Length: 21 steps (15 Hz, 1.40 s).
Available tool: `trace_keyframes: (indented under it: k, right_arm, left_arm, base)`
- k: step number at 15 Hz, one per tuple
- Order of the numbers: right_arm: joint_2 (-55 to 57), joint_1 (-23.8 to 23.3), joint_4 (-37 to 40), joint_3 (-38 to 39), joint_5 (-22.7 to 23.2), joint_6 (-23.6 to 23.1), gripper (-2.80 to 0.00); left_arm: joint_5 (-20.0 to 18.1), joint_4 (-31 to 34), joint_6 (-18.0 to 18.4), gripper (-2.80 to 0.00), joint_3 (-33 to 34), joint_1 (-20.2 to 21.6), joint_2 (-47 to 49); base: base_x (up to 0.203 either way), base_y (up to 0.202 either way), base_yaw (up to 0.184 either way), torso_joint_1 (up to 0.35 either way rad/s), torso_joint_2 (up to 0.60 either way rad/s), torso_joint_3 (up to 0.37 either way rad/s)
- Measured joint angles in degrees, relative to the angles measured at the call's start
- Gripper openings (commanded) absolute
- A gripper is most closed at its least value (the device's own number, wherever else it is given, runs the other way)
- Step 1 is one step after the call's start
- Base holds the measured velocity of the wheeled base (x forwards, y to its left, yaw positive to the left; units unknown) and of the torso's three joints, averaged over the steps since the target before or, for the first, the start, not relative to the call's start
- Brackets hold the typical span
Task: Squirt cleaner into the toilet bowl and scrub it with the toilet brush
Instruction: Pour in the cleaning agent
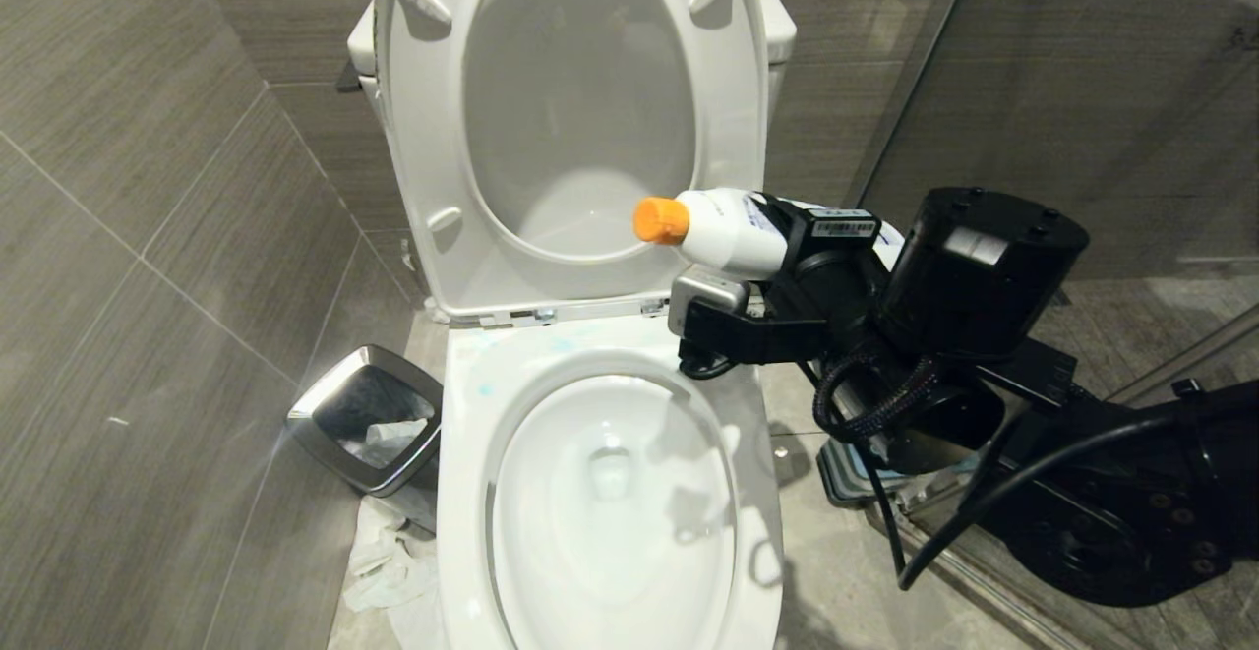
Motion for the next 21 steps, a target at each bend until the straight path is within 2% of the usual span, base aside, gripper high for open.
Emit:
trace_keyframes:
  k: [2,7,14,17,21]
  right_arm:
    - [1.0,0.69,0.09,-0.72,-0.02,-4.8,-2.8]
    - [1.62,1.11,0.32,-1.21,-0.1,-20.73,-2.8]
    - [1.24,3.15,0.3,-1.03,-0.13,-38.39,-2.8]
    - [1.05,5.17,0.32,-0.27,-2.17,-42.88,-2.8]
    - [1.0,6.25,0.29,-0.05,-3.74,-45.17,-2.8]
  left_arm:
    - [0.02,0.0,0.02,-2.8,0.0,0.01,0.0]
    - [0.0,0.0,0.01,-2.8,0.0,-0.02,0.0]
    - [0.02,0.0,0.02,-2.8,0.0,0.04,0.0]
    - [-0.01,0.0,-0.01,-2.8,0.0,-0.02,0.0]
    - [0.0,0.0,-0.01,-2.8,0.0,0.0,0.0]
  base:
    - [0.0,0.0,0.0,0.0,0.0,0.0]
    - [0.0,0.0,0.0,0.0,0.0,0.0]
    - [0.0,0.0,0.0,0.0,0.0,0.0]
    - [0.0,0.0,0.0,0.0,0.0,0.0]
    - [0.0,0.0,0.0,0.0,0.0,0.0]
